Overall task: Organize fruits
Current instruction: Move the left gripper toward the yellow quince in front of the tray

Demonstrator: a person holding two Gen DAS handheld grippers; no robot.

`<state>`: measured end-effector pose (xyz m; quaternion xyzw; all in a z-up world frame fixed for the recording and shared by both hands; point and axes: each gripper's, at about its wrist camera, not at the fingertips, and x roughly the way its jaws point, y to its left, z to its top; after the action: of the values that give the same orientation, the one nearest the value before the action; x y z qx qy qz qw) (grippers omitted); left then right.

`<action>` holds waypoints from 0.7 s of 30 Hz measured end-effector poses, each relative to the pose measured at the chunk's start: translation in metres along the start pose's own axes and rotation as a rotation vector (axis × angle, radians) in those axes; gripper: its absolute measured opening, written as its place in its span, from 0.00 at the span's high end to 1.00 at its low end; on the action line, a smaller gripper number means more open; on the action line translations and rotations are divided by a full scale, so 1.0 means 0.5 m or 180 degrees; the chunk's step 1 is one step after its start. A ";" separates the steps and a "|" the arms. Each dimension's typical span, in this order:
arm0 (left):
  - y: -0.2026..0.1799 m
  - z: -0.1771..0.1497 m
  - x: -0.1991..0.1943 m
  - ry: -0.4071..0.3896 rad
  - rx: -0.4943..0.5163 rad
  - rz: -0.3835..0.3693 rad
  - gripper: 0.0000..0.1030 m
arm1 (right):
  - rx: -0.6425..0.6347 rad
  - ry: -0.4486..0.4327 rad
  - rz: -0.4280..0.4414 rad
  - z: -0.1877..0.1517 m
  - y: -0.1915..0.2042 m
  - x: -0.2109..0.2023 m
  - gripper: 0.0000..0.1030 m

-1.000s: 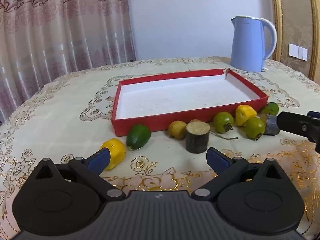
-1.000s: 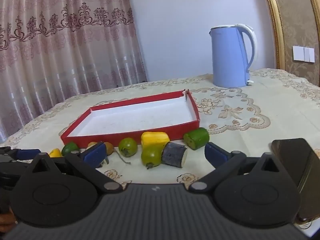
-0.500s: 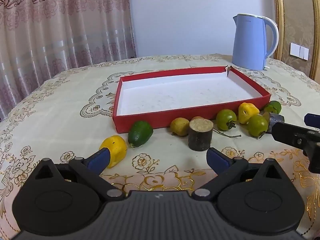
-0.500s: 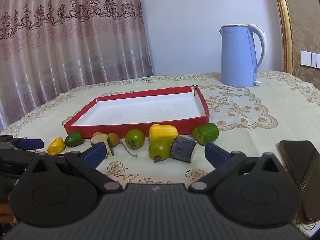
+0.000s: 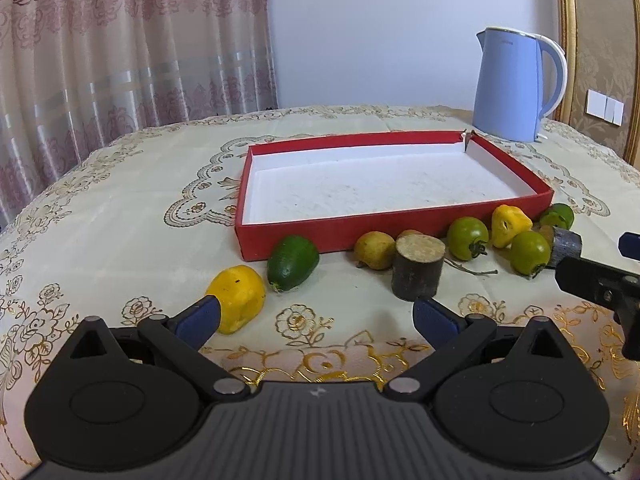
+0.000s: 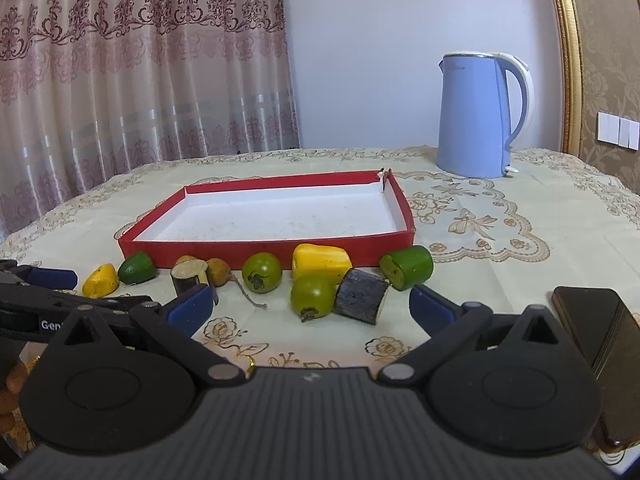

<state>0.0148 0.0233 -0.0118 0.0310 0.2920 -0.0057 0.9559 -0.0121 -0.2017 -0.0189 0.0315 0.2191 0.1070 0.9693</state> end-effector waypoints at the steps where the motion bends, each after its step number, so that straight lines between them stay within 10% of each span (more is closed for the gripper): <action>1: 0.004 0.001 0.000 -0.0014 -0.0013 0.0004 0.00 | -0.0012 -0.0004 -0.0002 0.000 0.001 0.000 0.00; 21: 0.077 0.003 0.010 -0.0124 -0.0006 0.0143 0.01 | -0.0219 0.0009 0.0008 -0.011 0.023 0.005 0.00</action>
<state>0.0210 0.0618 -0.0113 0.0365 0.2725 0.0155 0.9613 -0.0144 -0.1898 -0.0237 -0.0017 0.2166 0.1157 0.9694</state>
